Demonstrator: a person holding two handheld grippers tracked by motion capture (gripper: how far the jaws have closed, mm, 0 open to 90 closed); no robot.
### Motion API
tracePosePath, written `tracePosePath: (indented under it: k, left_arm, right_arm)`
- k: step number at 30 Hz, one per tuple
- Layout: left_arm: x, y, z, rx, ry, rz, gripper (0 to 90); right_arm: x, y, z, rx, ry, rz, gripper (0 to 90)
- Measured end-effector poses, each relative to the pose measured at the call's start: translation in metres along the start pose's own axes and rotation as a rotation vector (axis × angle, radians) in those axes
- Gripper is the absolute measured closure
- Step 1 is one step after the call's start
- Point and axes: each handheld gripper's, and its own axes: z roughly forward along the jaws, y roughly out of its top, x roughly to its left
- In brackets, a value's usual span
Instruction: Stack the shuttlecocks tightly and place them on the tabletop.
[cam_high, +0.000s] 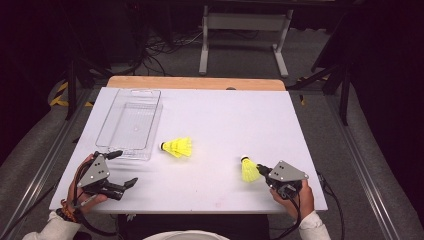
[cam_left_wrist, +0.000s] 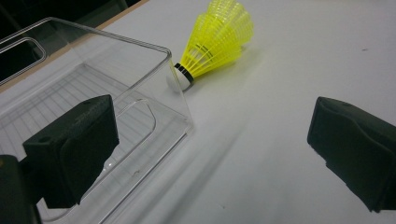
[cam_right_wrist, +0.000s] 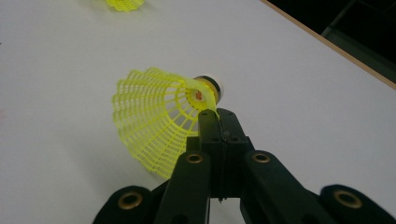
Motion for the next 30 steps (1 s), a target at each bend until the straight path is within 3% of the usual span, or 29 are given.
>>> tracePosePath:
  k: [30]
  left_arm:
    - [0.0002,0.0004,0.0003,0.000,0.001,0.004,2.8]
  right_arm:
    - [-0.0039,0.0095,-0.0061,-0.079,0.000,0.016,90.0]
